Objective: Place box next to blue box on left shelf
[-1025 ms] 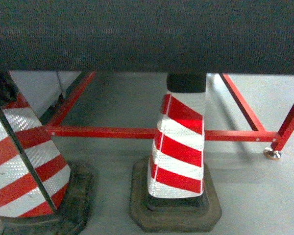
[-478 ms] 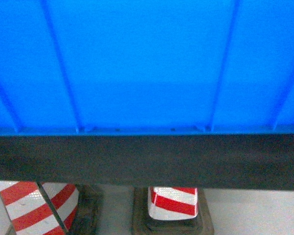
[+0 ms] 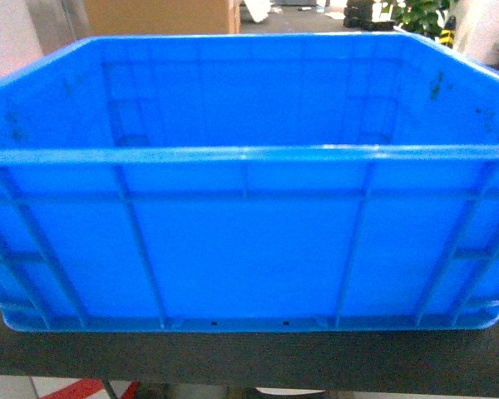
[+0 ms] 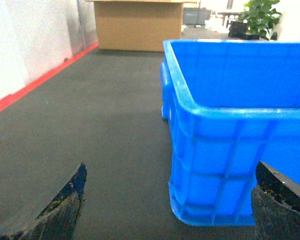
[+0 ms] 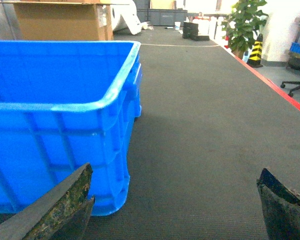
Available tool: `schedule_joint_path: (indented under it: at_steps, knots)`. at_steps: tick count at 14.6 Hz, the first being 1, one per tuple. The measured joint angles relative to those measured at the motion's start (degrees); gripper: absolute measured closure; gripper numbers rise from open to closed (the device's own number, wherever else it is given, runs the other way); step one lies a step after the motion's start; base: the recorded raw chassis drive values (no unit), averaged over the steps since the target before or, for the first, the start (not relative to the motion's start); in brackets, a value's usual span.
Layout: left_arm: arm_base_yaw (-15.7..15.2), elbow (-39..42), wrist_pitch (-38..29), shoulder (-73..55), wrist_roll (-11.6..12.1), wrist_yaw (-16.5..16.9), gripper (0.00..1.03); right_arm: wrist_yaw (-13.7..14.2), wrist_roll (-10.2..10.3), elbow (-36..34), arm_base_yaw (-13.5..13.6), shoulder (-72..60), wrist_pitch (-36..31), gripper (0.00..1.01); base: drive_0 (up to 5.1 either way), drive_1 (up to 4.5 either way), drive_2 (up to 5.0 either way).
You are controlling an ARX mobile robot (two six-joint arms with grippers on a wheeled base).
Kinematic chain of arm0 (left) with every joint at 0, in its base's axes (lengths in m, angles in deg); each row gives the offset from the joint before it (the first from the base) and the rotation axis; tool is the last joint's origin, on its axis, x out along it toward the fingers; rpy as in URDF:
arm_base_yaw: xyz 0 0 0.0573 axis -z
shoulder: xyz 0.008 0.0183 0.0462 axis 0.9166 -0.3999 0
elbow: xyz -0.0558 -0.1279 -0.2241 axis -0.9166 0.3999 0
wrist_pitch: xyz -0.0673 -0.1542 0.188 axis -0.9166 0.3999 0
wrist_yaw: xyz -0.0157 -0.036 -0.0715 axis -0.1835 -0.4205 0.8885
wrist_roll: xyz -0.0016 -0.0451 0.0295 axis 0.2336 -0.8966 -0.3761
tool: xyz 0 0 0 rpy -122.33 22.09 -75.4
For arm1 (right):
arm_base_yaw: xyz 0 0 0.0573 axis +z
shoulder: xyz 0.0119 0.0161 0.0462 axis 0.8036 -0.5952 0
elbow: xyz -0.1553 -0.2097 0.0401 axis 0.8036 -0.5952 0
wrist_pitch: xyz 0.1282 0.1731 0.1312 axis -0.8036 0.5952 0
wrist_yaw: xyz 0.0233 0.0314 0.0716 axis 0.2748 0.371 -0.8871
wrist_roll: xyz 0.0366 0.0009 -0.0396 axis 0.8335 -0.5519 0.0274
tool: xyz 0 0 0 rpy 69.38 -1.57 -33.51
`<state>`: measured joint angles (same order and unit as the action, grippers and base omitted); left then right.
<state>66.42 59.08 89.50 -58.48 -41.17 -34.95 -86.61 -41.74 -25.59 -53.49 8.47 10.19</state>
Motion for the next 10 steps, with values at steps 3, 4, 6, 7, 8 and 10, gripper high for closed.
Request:
schedule_joint_path:
  at_steps: [3, 4, 6, 7, 8, 10]
  knots:
    - [0.00, 0.00, -0.20, 0.00, -0.02, -0.04, 0.05, -0.02, -0.04, 0.00, 0.00, 0.00, -0.20, 0.03, 0.0, 0.00, 0.0]
    - [0.00, -0.02, -0.46, 0.00, 0.00, 0.00, 0.05, -0.02, -0.02, 0.00, 0.00, 0.00, -0.33, 0.03, 0.0, 0.00, 0.0]
    - [0.00, 0.00, -0.13, 0.00, -0.02, -0.02, 0.05, -0.02, -0.02, 0.00, 0.00, 0.00, 0.07, 0.03, 0.0, 0.00, 0.0]
    - [0.00, 0.00, 0.02, 0.00, -0.02, -0.04, 0.05, 0.00, -0.02, 0.00, 0.00, 0.00, 0.04, 0.03, 0.0, 0.00, 0.0]
    - [0.00, 0.00, 0.02, 0.00, -0.02, -0.02, 0.05, 0.00, -0.02, 0.00, 0.00, 0.00, 0.02, 0.03, 0.0, 0.00, 0.0]
    - [0.00, 0.00, 0.00, 0.00, -0.02, -0.02, 0.05, 0.00, -0.02, 0.00, 0.00, 0.00, 0.04, 0.03, 0.0, 0.00, 0.0]
